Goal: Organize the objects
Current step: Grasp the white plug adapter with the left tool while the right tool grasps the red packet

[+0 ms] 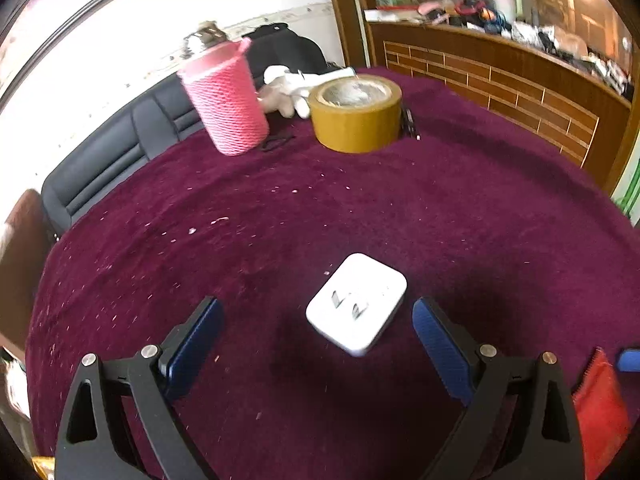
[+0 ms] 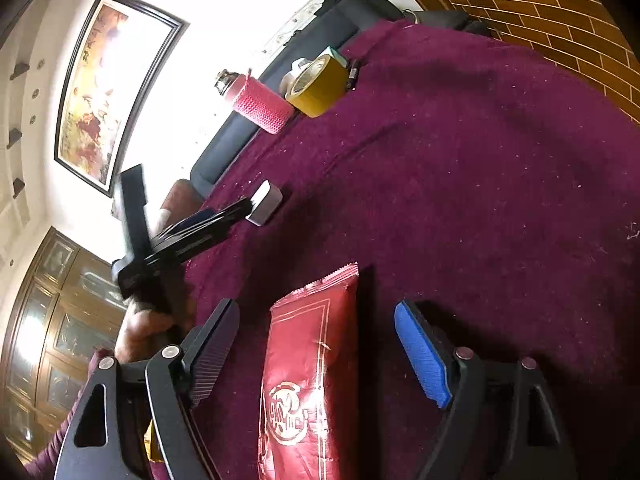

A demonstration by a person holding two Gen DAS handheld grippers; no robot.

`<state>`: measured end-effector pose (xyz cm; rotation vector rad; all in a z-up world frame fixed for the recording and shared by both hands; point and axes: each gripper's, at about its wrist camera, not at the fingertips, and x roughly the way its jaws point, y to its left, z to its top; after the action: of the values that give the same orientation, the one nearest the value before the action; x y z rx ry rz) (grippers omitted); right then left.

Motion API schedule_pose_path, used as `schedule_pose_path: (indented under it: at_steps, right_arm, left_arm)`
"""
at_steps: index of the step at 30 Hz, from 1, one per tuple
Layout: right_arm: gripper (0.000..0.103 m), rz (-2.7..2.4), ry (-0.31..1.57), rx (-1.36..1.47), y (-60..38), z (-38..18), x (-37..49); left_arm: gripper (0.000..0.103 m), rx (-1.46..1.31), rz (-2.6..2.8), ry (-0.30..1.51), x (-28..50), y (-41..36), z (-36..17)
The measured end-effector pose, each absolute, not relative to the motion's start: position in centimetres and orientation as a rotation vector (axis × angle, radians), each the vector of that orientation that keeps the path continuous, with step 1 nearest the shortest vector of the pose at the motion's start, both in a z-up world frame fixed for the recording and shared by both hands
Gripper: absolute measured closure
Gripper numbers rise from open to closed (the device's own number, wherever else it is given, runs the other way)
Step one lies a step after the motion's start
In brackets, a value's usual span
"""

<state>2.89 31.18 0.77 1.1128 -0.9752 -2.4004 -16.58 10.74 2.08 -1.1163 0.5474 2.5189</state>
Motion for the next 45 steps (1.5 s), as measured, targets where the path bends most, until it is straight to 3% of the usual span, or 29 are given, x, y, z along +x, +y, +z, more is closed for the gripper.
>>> schedule_pose_path:
  at_steps: [6,8,10,11,16,25,31,32,34,35,37,41,45]
  right_arm:
    - [0.01,-2.43,-0.886,1.115,30.0,1.1,2.9]
    - [0.009,-2.438,-0.861,1.117,29.8,1.2,2.9]
    - [0.008,-2.442,-0.845,1.118,29.7,1.2,3.0]
    - [0.008,-2.444,-0.84,1.119,29.6,1.2,2.9]
    - [0.007,-2.467,-0.797,1.124,29.2,1.2,2.9]
    - [0.005,-2.533,-0.597,1.204,26.4,1.9,3.8]
    - [0.005,-2.654,-0.305,1.365,22.2,1.9,4.3]
    - [0.006,-2.682,-0.232,1.39,21.4,1.7,4.3]
    - [0.021,-2.758,-0.042,1.44,20.1,1.6,4.3]
    - [0.035,-2.778,0.029,1.441,19.6,1.6,4.4]
    - [0.04,-2.776,0.06,1.446,19.4,1.7,4.5]
    - [0.049,-2.735,-0.036,1.437,20.0,2.1,5.3]
    - [0.051,-2.64,-0.213,1.426,20.3,2.6,5.8]
  left_arm:
    - [0.008,-1.149,2.46,0.522,-18.0,12.0,0.4]
    - [0.018,-1.155,2.435,0.533,-17.7,12.4,0.0]
    - [0.048,-1.156,2.429,0.513,-17.2,12.6,0.3]
    - [0.049,-1.159,2.431,0.517,-17.0,12.8,0.3]
    - [0.049,-1.176,2.436,0.537,-15.2,12.4,0.6]
    - [0.049,-1.127,2.514,0.374,-9.3,7.0,5.2]
    - [0.049,-1.092,2.568,0.303,-4.6,3.5,7.4]
    - [0.049,-1.09,2.576,0.294,-4.0,3.0,7.6]
    - [0.049,-1.09,2.6,0.277,-2.7,1.9,8.0]
    - [0.049,-1.088,2.613,0.267,-2.0,1.3,8.1]
    - [0.049,-1.083,2.633,0.231,-0.7,-0.1,8.5]
    - [0.049,-1.074,2.675,0.144,1.8,-3.7,9.3]
    - [0.049,-1.065,2.743,0.06,4.4,-8.2,10.3]
